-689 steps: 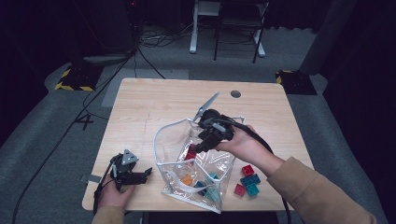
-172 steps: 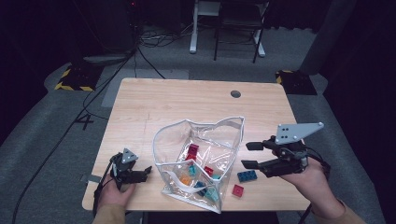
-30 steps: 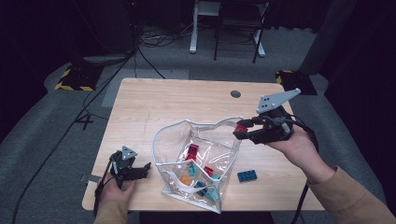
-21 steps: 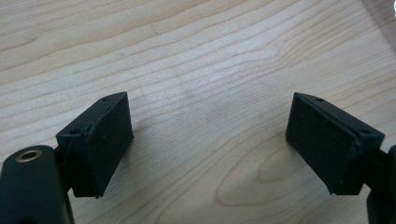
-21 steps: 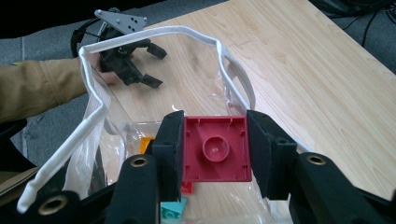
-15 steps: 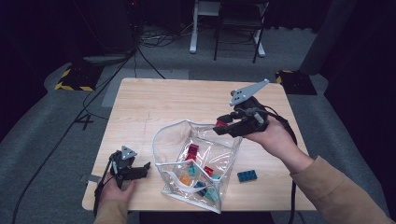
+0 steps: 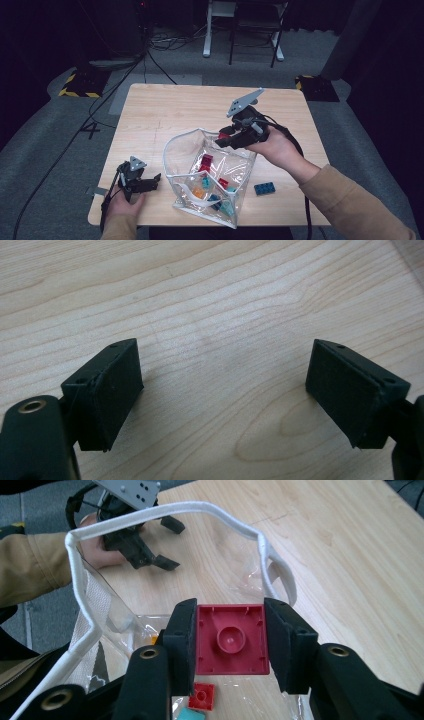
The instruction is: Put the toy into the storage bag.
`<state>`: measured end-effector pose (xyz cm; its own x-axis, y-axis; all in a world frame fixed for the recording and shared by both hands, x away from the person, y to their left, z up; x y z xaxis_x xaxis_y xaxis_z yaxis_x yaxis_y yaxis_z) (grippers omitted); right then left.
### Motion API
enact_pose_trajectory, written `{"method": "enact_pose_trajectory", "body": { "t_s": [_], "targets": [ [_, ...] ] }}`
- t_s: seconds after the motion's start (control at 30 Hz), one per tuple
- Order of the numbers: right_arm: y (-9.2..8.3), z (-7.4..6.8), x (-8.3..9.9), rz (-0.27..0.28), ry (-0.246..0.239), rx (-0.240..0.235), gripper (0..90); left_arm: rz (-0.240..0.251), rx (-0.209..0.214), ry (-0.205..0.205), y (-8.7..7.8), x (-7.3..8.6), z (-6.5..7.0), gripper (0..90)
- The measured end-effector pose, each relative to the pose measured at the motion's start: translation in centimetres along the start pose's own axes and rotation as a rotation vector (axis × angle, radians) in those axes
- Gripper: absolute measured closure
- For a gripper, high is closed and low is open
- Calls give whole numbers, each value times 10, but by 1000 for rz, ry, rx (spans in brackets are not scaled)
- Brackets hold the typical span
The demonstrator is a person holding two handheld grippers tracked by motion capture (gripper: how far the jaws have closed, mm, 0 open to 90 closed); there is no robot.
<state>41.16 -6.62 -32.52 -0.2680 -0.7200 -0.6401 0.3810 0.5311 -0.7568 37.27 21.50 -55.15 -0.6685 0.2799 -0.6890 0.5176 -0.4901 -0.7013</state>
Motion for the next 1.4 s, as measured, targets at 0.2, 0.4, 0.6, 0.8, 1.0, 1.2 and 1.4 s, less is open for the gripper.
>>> {"method": "enact_pose_trajectory", "body": {
  "t_s": [0.2,0.4,0.6,0.8,1.0,1.2,1.4],
  "targets": [
    [21,-7,-1,-65,-27,-22,587,-1,-1,1,0,0,0,153],
    [37,-9,3,-125,-38,-39,587,-1,-1,1,0,0,0,153],
    [52,-9,9,-209,-40,-50,587,0,-1,1,0,0,0,153],
    [61,-15,13,-282,-64,-56,586,-1,-2,0,0,0,0,153],
    [66,-19,16,-328,-106,-26,586,-1,-3,-1,0,0,-1,154],
    [66,-19,17,-340,-95,-41,507,-1,-5,-2,0,0,-1,153],
    [53,-17,11,-247,-74,-55,415,-1,-5,-1,0,0,-1,153]
  ]
}}
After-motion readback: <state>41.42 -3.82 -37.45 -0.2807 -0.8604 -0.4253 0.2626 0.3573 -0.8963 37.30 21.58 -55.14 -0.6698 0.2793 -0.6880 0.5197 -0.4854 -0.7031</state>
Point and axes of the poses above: each handheld gripper's, and its own axes: y roughly forward along the jaws, x roughly out of its underside, z roughly to its right, the point moved 6 cm from there along y, roughly forward along the jaws, and after that the axes turned 12 degrees about x, right-handed, at the moved point
